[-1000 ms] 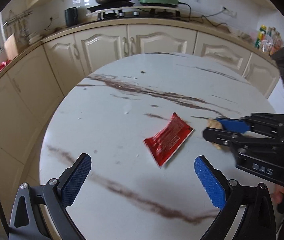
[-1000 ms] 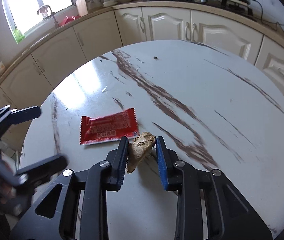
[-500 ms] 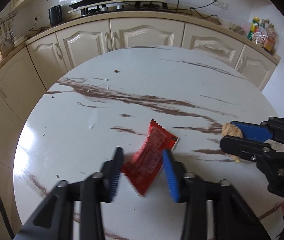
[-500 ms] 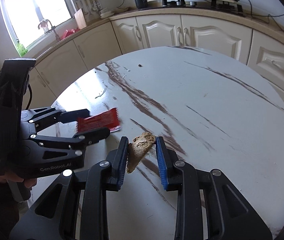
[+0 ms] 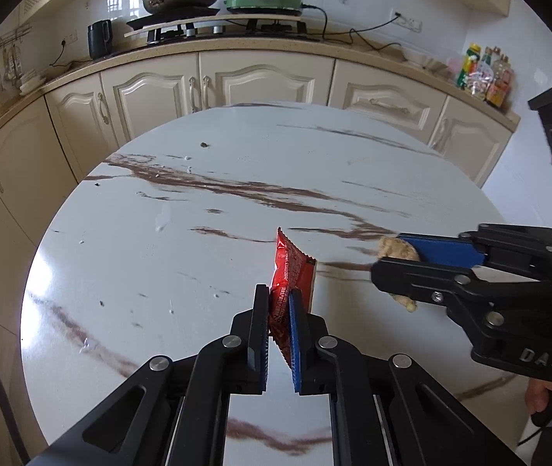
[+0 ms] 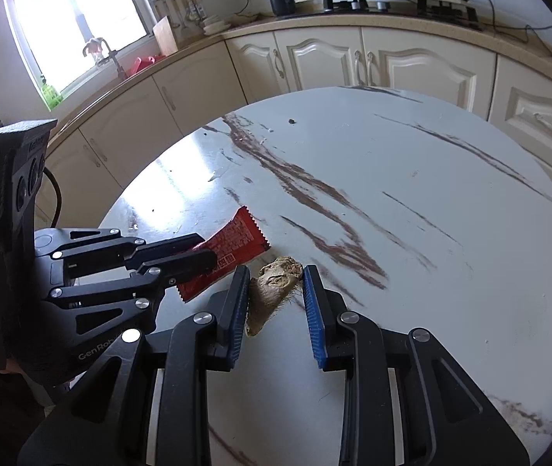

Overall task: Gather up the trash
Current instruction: 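Carry the red wrapper and bread crust over the blue bucket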

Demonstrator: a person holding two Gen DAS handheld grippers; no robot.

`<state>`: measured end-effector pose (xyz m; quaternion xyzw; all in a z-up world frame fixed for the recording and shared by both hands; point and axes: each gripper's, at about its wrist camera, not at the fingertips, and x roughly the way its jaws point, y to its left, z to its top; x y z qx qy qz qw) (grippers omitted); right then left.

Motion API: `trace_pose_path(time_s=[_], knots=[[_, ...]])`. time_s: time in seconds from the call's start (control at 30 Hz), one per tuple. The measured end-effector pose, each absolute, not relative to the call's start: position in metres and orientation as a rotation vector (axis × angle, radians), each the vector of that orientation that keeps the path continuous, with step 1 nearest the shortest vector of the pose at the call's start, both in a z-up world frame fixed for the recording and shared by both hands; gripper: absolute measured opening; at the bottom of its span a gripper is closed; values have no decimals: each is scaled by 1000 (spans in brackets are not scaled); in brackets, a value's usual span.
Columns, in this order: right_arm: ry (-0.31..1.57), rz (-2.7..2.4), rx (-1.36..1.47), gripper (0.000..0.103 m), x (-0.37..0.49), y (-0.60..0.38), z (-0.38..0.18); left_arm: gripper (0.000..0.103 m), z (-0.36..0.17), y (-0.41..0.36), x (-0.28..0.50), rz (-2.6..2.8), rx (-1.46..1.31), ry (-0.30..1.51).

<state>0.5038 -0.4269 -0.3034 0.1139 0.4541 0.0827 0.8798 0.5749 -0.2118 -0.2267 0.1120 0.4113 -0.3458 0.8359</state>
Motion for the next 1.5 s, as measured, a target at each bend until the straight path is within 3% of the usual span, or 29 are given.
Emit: trace_pose_path(time_s=[0.37, 0.77, 1.1, 1.5], knots=[[888, 220, 203, 27, 482, -380, -257, 5, -179, -136, 519, -719, 129, 770], [849, 492, 98, 27, 484, -192, -230, 5, -163, 73, 453, -489, -12, 724], [1014, 673, 60, 27, 517, -26, -325, 5, -242, 199, 445, -255, -101, 885], [1224, 558, 51, 27, 599, 3, -476, 5, -362, 234, 495, -221, -197, 1106]])
